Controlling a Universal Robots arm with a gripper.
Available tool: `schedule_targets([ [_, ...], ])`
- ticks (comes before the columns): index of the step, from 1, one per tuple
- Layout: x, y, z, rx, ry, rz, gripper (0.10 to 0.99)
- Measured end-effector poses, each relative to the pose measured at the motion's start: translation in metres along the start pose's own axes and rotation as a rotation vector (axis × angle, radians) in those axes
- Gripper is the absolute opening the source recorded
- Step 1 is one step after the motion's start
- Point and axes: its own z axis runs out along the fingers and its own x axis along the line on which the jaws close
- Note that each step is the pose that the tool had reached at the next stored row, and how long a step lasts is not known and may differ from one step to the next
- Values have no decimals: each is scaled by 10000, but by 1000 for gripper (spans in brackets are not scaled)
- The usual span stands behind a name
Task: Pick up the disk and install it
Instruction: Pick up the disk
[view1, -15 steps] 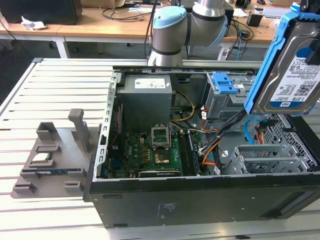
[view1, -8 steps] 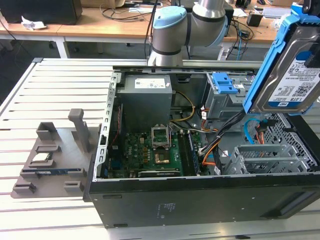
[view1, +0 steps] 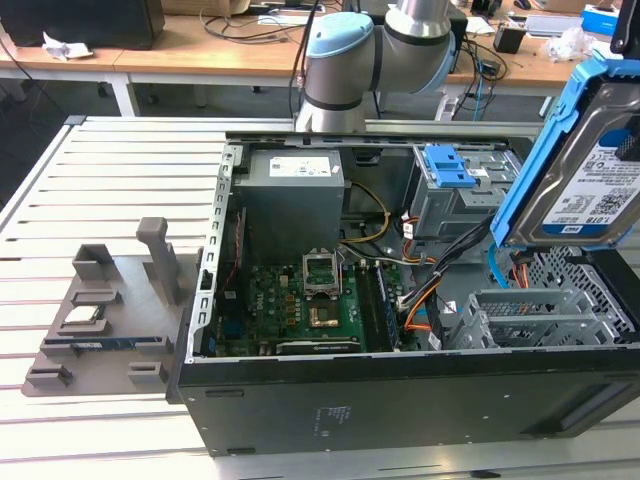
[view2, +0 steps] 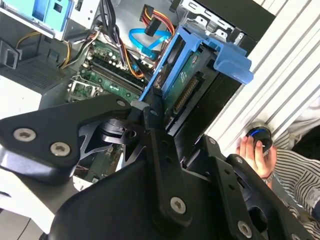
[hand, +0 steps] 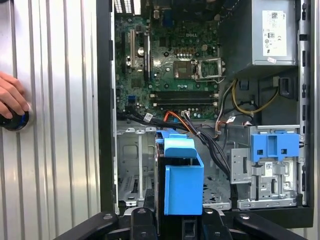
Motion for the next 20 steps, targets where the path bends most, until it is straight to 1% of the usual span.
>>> schedule_targets([
  [5, 18, -33, 85, 0, 0, 0, 353],
  [10, 48, -43, 176, 0, 0, 0, 353],
  [20, 83, -46, 262, 0, 1, 0, 353],
])
